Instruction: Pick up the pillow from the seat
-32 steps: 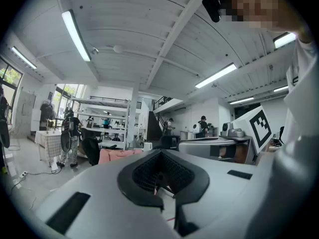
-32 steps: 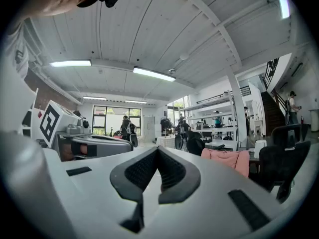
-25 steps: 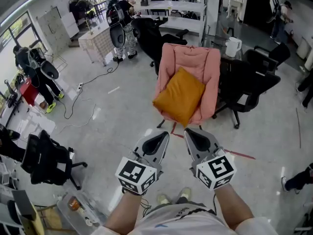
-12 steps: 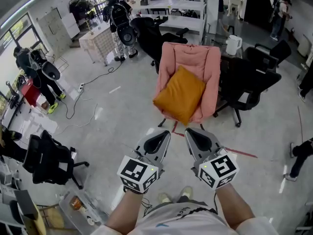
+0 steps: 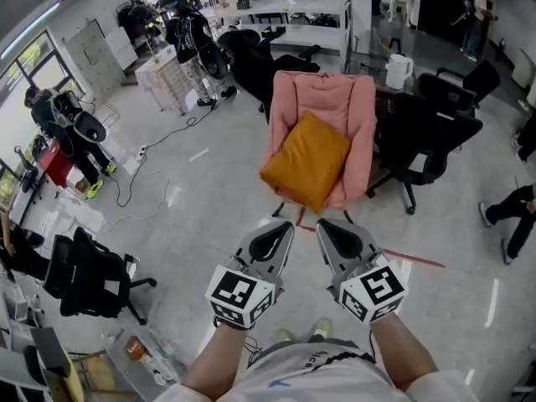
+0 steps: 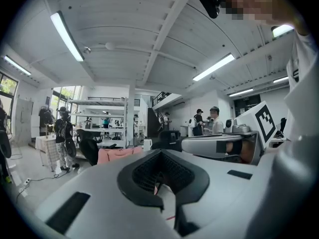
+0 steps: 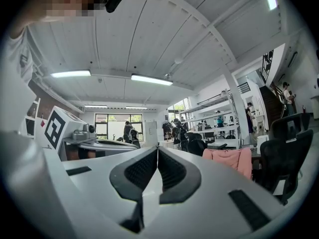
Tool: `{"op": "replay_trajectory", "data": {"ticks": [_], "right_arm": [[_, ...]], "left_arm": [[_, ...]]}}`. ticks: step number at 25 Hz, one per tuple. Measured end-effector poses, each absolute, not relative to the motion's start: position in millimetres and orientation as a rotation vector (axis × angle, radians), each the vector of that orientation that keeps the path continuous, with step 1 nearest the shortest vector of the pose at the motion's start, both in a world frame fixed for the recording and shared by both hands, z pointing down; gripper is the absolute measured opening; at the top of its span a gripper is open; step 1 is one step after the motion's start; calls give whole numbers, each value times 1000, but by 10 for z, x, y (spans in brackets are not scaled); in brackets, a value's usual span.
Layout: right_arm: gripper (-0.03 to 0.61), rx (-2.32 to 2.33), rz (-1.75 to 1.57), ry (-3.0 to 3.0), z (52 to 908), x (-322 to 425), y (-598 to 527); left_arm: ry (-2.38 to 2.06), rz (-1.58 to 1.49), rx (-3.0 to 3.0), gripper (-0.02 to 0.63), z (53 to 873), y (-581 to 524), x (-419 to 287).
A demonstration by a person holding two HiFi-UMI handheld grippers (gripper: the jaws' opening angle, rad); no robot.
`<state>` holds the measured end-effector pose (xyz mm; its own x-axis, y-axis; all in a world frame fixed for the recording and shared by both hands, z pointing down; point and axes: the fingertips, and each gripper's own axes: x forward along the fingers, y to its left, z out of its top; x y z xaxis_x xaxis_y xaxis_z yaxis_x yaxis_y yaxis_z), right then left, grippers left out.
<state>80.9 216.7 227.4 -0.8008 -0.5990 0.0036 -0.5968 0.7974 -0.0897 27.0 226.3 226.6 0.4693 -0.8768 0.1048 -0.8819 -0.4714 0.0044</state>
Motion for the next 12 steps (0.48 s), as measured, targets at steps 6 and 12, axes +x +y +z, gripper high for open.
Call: {"op": "replay_trajectory", "data": {"ticks": [6,12], "right_arm": [[17,-968,-155,2957,2365,1009,2006],[15,-939,-146,2969,2447,1058,1865]], "left_arm": [[-1599,199,2629,11,2368,2101,472],[-1594,235,2621,11,2445,1928,573]]}}
